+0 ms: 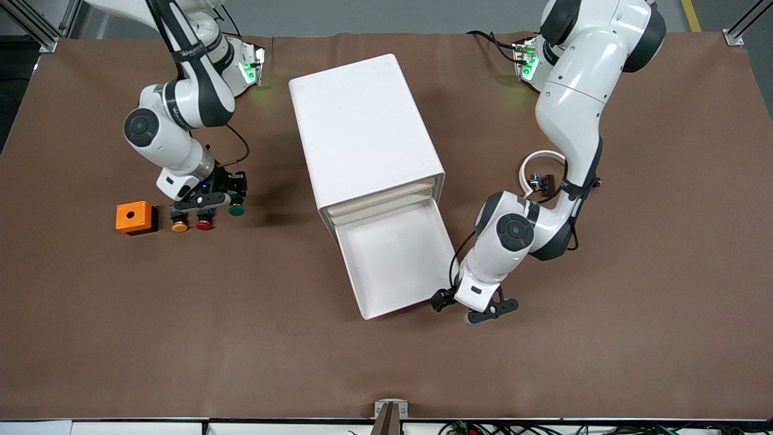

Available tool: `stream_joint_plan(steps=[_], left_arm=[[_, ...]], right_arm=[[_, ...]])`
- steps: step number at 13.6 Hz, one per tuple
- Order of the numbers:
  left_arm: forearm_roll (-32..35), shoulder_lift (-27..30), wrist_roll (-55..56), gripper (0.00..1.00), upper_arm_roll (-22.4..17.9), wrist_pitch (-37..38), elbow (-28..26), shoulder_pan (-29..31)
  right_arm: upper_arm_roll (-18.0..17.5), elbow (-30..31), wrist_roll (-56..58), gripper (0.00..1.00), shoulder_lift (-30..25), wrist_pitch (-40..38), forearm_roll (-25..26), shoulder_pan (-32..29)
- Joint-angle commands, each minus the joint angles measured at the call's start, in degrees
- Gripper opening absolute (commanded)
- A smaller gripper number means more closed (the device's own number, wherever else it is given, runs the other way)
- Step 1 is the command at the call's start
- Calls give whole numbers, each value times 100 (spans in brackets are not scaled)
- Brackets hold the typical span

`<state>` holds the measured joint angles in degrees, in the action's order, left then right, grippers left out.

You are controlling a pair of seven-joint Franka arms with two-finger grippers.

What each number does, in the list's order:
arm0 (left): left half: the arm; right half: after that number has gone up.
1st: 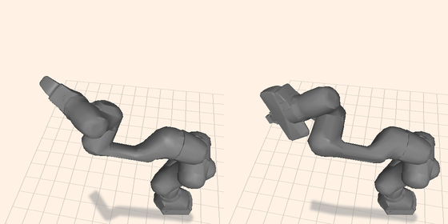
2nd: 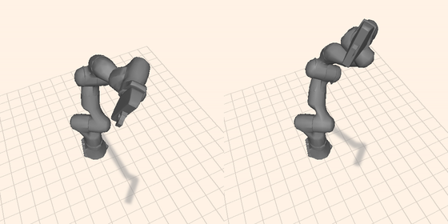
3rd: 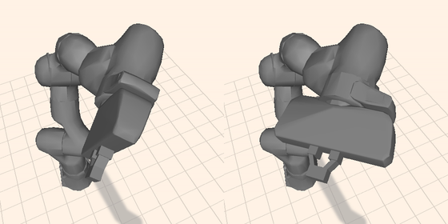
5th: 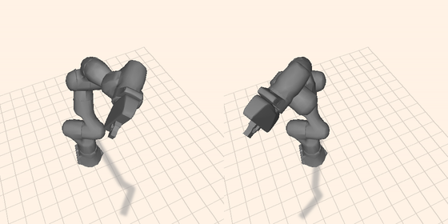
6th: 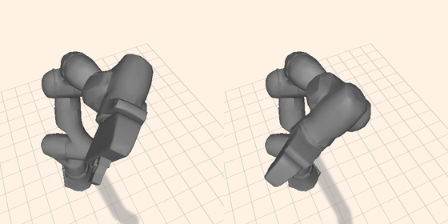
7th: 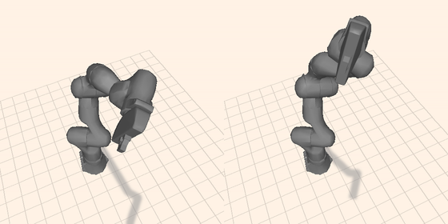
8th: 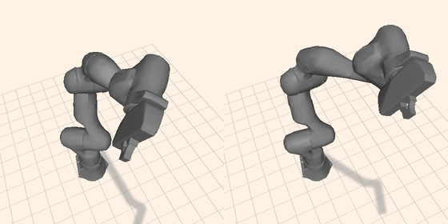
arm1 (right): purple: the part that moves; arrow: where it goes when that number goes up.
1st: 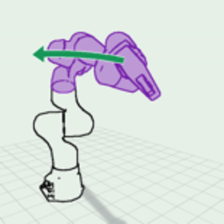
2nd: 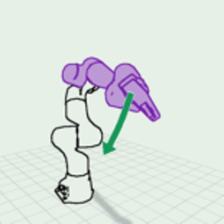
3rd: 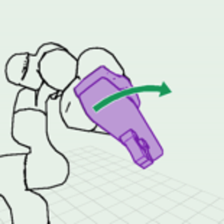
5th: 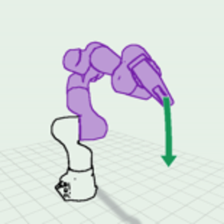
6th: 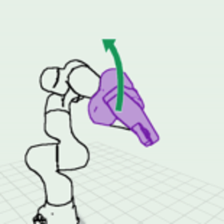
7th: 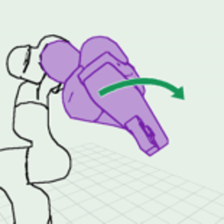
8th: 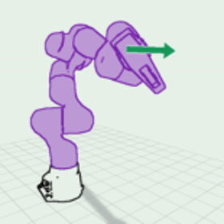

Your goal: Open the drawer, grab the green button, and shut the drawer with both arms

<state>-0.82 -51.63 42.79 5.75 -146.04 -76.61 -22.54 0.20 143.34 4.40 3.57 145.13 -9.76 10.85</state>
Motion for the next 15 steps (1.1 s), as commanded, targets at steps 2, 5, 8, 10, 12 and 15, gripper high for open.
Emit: stream_joint_plan(steps=[2,5,8,10,12,15], left_arm=[[-23,-22,-52,100,-4,250,120,-189],[-41,13,-130,100,277,514,138,-199],[-58,13,-140,100,558,602,138,-207],[-163,30,-131,100,707,725,138,-207],[-269,48,-122,100,831,848,138,-207],[-278,66,-78,100,1068,980,138,-216]], right_arm=[[-64,10,148,0,371,270,106,-363],[-73,-114,131,0,715,383,97,-478],[-73,-114,122,0,925,419,89,-478],[-82,-122,105,0,1005,437,36,-478],[-91,-140,52,0,1154,542,-8,-479],[-99,-184,25,0,1198,542,-236,-356]])
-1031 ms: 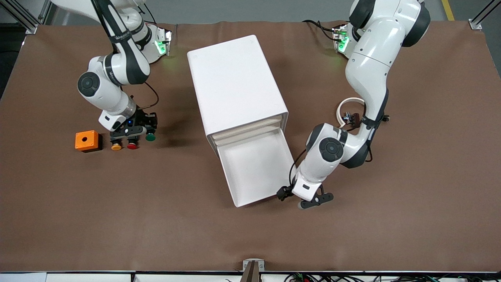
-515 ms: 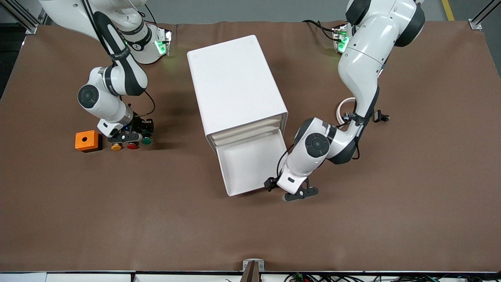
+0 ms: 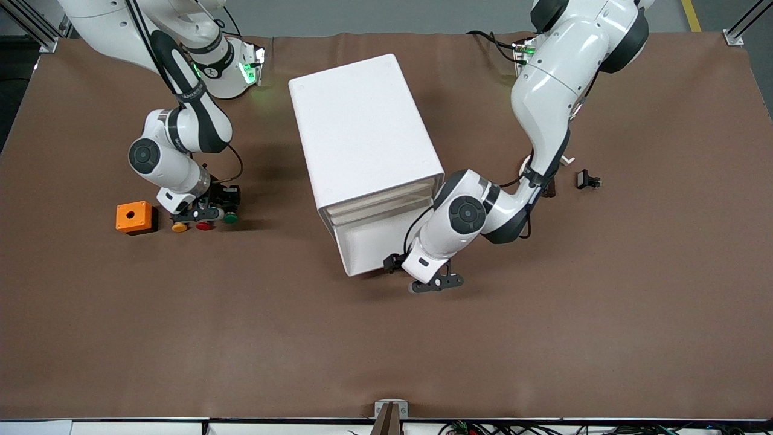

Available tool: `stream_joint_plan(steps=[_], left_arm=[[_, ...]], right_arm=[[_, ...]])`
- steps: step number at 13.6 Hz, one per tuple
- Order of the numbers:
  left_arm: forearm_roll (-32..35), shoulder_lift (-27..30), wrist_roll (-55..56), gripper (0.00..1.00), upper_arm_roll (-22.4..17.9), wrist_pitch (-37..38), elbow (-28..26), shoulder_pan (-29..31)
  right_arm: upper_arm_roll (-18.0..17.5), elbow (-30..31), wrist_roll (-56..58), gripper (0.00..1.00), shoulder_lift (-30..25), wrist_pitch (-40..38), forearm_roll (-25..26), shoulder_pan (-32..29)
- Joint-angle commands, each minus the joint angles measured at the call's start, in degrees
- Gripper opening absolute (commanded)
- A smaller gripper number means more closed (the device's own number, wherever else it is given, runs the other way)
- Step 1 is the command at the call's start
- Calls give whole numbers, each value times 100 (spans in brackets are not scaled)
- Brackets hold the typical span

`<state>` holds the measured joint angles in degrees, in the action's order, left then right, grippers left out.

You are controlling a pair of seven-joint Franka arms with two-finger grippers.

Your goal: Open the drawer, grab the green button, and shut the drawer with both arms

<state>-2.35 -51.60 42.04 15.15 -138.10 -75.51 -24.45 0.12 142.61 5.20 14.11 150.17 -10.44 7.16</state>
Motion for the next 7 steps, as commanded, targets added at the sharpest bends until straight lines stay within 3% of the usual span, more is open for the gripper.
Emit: stream_joint_plan(steps=[1,2,3,4,7], left_arm=[[-125,62,-3,100,181,187,19,-25],[-134,62,6,100,268,187,18,-16],[-178,62,6,100,321,196,10,-16],[-213,62,6,100,357,266,18,-25],[-284,62,-3,100,392,388,18,-113]], right_arm=[[-91,-110,-63,0,136,29,-169,23],[-91,-145,-72,6,144,-23,-177,14],[-91,-189,-116,76,153,-41,-178,5],[-91,-216,-134,100,153,-67,-169,14],[-82,-408,-177,100,118,-356,-169,-4]])
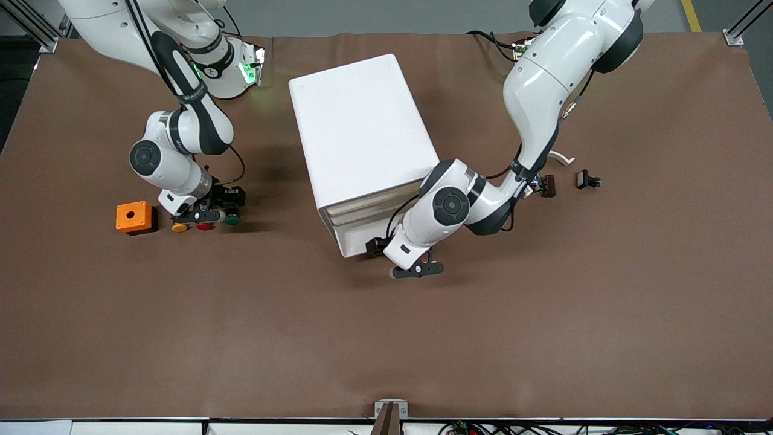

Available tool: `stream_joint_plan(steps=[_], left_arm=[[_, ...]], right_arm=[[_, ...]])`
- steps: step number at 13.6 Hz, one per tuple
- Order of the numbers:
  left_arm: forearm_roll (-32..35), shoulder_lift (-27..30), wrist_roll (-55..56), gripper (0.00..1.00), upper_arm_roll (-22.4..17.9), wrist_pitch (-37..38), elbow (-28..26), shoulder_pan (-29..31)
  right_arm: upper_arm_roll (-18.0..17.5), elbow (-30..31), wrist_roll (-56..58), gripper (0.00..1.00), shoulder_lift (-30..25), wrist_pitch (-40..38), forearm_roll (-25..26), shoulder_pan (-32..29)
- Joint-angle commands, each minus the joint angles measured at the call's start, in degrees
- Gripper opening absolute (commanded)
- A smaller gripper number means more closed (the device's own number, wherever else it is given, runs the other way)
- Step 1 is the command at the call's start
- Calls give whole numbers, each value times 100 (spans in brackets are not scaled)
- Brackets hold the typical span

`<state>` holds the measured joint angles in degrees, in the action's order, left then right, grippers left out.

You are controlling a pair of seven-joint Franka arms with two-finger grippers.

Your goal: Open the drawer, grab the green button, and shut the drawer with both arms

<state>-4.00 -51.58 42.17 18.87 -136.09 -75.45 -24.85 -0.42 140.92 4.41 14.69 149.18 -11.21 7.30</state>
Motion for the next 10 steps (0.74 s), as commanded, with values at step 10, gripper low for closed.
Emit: stream_joint_plan(steps=[10], left_arm=[[-443,61,-60,100,433,732,13,-2]], right_arm=[[-11,-2257,-458,100,-467,-3758,504,-9]])
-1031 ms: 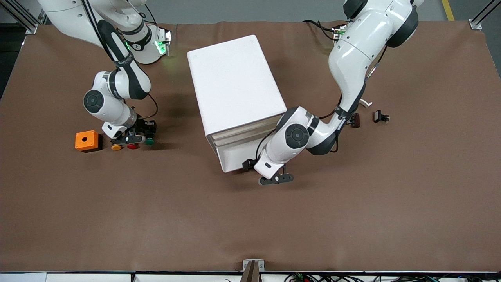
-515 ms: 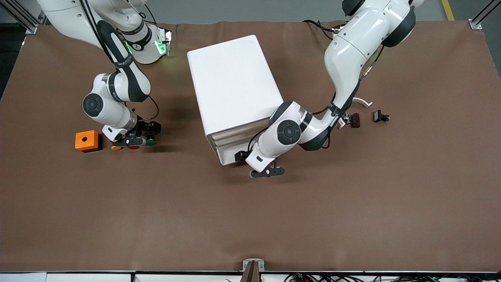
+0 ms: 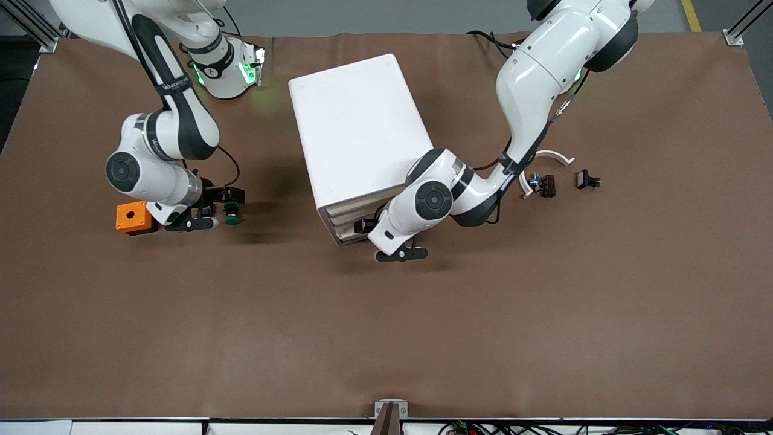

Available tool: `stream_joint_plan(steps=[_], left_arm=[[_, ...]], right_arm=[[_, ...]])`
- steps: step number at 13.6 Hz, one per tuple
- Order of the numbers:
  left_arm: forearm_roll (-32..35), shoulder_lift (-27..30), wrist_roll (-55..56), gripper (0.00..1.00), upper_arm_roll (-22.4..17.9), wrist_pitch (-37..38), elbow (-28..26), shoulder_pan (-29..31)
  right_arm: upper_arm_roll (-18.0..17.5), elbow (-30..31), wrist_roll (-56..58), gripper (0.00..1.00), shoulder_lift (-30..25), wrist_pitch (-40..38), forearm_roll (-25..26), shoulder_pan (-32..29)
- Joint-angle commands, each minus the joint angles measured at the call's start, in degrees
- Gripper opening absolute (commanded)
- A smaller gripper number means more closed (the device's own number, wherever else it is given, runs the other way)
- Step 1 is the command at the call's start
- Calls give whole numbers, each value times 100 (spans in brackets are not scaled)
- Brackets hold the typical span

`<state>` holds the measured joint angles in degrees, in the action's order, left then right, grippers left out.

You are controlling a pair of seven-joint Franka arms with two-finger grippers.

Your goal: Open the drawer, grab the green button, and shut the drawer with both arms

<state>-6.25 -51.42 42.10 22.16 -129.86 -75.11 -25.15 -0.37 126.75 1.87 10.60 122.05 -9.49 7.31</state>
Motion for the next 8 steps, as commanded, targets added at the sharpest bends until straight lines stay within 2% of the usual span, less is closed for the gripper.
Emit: stream_joint_plan(steps=[1,4,8], left_arm=[[-262,45,-61,100,96,128,-21,28],[-245,45,-105,100,96,128,-13,194],[-219,211,-447,100,70,137,-4,597]], right_arm=[[-16,-1384,-248,100,-58,-1661,464,-36],[-7,-2993,-187,100,20,-3271,799,-133],[1,-4244,-466,100,30,-4268,826,-159]])
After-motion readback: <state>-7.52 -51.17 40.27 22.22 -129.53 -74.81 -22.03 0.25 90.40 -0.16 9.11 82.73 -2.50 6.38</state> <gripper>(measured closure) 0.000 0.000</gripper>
